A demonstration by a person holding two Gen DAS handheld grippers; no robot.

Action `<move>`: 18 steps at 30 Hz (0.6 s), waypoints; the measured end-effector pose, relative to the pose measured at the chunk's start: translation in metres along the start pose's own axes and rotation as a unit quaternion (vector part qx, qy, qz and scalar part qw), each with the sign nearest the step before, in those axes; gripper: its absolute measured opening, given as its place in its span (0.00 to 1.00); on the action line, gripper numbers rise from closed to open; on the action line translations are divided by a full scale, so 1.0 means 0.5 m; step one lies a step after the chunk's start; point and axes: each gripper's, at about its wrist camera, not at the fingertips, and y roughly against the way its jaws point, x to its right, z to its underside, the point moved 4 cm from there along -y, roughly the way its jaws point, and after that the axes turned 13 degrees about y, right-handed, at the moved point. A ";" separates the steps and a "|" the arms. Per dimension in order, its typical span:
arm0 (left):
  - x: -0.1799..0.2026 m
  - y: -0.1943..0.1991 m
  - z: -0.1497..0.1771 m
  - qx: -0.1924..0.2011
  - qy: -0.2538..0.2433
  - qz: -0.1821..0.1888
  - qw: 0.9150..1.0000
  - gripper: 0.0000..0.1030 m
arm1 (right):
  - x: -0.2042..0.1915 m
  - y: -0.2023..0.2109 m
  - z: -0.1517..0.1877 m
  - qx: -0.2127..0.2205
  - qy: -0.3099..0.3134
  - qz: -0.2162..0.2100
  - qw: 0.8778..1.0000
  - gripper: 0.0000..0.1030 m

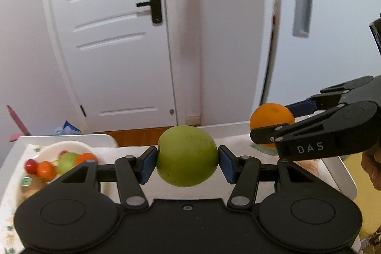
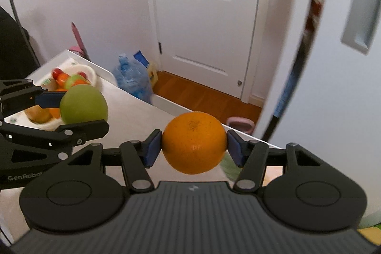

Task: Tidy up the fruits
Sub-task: 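Carry the green apple into the bowl and open the left gripper while the right gripper carries the orange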

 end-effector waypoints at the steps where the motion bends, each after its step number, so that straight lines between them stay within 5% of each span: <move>1: -0.010 0.010 -0.005 0.004 0.003 -0.003 1.000 0.58 | -0.012 0.003 -0.010 0.002 0.000 -0.001 1.000 0.72; 18: -0.250 0.112 -0.074 0.031 0.026 -0.035 0.999 0.58 | -0.222 -0.022 -0.180 0.025 -0.003 -0.025 0.999 0.72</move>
